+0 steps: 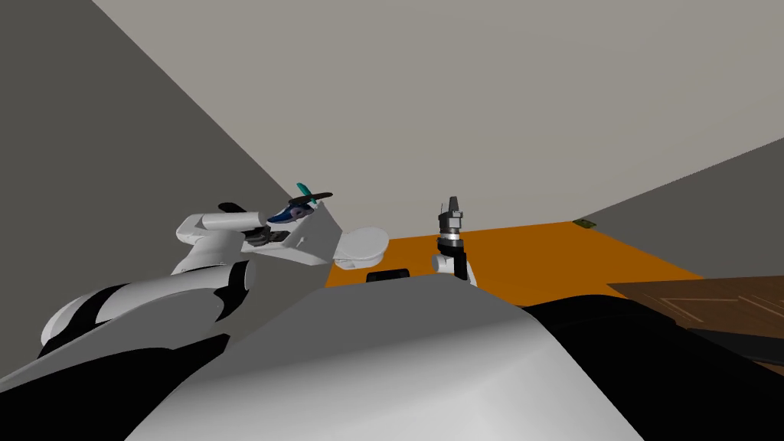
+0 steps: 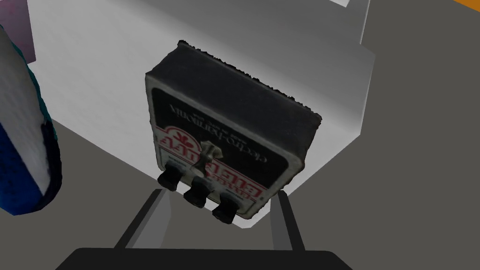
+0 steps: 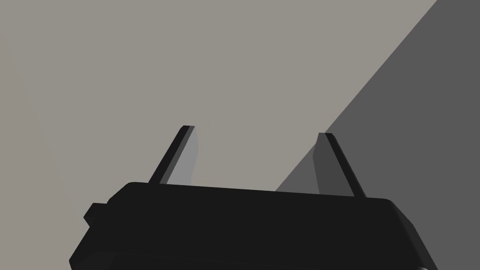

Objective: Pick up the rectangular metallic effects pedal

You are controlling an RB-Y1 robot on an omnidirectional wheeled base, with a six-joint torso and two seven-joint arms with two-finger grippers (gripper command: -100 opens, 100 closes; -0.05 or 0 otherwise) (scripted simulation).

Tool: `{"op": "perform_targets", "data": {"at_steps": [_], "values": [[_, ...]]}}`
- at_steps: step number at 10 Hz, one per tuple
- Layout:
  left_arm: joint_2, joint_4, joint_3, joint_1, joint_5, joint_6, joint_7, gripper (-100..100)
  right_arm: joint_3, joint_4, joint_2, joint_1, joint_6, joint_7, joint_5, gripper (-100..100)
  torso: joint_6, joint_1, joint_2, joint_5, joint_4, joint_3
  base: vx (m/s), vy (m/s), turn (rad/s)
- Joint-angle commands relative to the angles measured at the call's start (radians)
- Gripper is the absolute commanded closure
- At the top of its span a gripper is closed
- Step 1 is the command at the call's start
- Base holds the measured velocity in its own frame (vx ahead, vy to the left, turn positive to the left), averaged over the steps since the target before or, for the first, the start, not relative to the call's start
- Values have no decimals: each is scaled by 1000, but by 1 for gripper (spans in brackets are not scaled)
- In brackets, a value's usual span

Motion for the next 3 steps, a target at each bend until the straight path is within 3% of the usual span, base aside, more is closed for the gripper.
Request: {"op": "perform_targets", "data": {"at_steps": [1, 2, 3], "values": [[11, -21, 4, -1, 7, 29, -5, 100, 0, 0, 0, 0, 0, 0, 0, 0, 0, 0, 0, 0, 0, 0, -31, -68, -19], [7, -11, 1, -3, 3, 17, -2, 100, 0, 0, 0, 0, 0, 0, 0, 0, 0, -2, 1, -1, 0, 0, -11, -29, -6], [7, -13, 2, -4, 3, 20, -2, 0, 0, 0, 0, 0, 0, 0, 0, 0, -1, -1, 0, 0, 0, 0, -2, -6, 0]]}}
